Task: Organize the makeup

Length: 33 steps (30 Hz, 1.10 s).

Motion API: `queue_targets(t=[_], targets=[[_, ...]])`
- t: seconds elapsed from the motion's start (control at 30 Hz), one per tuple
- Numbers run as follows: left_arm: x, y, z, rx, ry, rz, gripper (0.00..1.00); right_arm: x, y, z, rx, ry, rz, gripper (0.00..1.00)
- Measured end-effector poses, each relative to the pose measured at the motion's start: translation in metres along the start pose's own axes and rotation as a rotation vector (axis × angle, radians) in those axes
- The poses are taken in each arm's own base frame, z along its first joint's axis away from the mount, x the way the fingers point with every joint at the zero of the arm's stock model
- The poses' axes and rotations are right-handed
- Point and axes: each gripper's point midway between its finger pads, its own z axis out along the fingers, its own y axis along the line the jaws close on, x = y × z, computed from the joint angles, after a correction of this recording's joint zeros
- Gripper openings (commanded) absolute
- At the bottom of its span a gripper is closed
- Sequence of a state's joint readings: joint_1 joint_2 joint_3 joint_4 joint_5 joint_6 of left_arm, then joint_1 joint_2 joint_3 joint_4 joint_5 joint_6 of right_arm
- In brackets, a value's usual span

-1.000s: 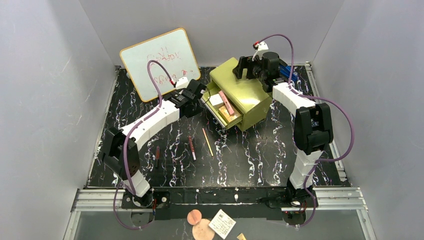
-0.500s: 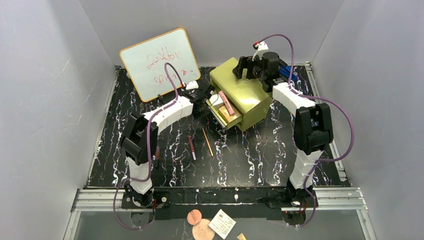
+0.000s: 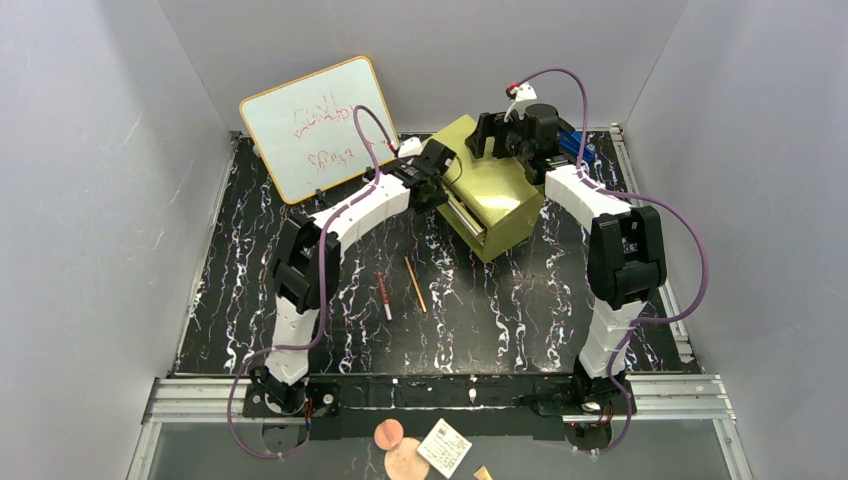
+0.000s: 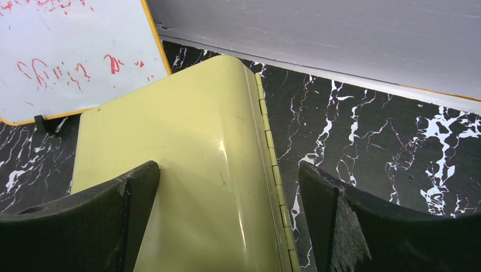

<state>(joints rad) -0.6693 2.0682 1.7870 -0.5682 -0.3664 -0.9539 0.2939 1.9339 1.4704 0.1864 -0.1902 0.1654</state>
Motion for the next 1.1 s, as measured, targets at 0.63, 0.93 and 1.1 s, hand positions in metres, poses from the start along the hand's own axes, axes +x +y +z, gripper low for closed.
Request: queue_targets(t=[0.63,0.93,1.1], targets=[[0.05,-0.039,0.01,0.124,-0.008,-0.125,0.46,0.0,0.0,0.0,0.0,-0.001,-0.003,0.99],[0.061,-0.035,0.007,0.267,-0.057,-0.25,0.52,0.0,0.0,0.0,0.0,-0.001,-0.004,0.99],[0.055,-0.026,-0.006,0.327,-0.11,-0.267,0.53,0.0,0.0,0.0,0.0,-0.001,-0.004,0.99]])
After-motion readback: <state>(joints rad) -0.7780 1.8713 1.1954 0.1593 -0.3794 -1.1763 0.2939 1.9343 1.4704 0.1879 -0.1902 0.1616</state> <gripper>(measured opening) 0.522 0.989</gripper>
